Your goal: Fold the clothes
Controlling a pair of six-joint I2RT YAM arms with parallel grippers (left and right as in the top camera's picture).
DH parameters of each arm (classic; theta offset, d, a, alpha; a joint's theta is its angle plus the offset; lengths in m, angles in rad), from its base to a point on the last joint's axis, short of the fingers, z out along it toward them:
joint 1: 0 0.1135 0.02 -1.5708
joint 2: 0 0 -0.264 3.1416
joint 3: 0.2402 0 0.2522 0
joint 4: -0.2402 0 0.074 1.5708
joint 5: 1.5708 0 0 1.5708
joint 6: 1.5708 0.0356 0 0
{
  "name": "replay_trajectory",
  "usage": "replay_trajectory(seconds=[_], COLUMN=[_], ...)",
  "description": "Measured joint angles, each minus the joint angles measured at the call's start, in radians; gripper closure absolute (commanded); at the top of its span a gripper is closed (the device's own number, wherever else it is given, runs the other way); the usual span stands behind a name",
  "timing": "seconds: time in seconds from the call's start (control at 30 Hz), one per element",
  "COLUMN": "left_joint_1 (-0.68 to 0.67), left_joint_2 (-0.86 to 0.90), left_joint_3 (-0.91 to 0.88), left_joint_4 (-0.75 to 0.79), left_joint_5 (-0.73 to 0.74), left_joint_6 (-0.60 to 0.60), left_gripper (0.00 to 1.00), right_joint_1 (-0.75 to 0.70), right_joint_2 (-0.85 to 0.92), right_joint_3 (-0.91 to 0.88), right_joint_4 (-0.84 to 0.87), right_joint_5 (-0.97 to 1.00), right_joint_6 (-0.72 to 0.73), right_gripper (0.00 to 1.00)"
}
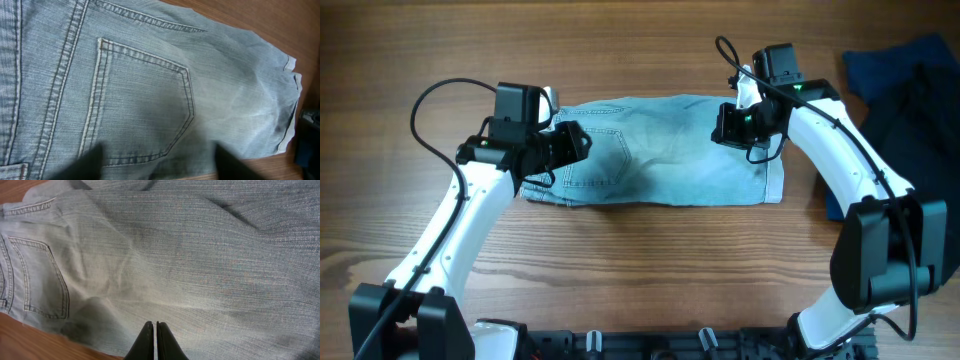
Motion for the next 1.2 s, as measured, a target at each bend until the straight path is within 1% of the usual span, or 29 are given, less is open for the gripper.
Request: replay_trajectory(seconds=[0.13, 0.23, 0.37, 0.47, 0.63, 0.87, 1.0, 1.2], left_joint_1=[-0.007, -0.037, -0.096, -0.114, -0.115, -0.115, -0.115, -0.115], left_joint_2=[0.0, 0.005, 0.048, 0.092, 0.18, 0.279, 0.293, 0.294], left_joint_3=[0.0, 0.0, 0.0, 0.0, 0.0, 0.0, 0.0, 0.0], left_joint_4=[0.012, 0.024, 0.066, 0.092, 0.117, 0.142, 0.142, 0.099], left_joint_5=[0.0, -0.001, -0.017, -0.046, -0.117, -0.147, -0.173, -0.272], left_joint_6=[-0.004, -0.011, -0.016, -0.017, -0.023, -0.023, -0.023, -0.023], left_gripper=[0.96, 0.96, 0.96, 0.96, 0.96, 0.96, 0.96, 0.96], right_joint_1=[0.0, 0.01, 0.042, 0.058, 0.058, 0.058, 0.058, 0.058], right_joint_2=[0.0, 0.0, 0.001, 0.005, 0.027, 0.101, 0.162, 0.203], right_joint_3=[0.0, 0.0, -0.006, -0.006, -0.007, -0.007, -0.008, -0.008], right_joint_4=[0.001, 0.018, 0.039, 0.04, 0.042, 0.051, 0.06, 0.045], right_joint_5=[0.002, 0.003, 0.006, 0.011, 0.049, 0.066, 0.073, 0.137], right_joint_6=[0.01, 0.02, 0.023, 0.023, 0.034, 0.042, 0.045, 0.046], right_gripper=[0.96, 0.96, 0.96, 0.96, 0.96, 0.96, 0.96, 0.96])
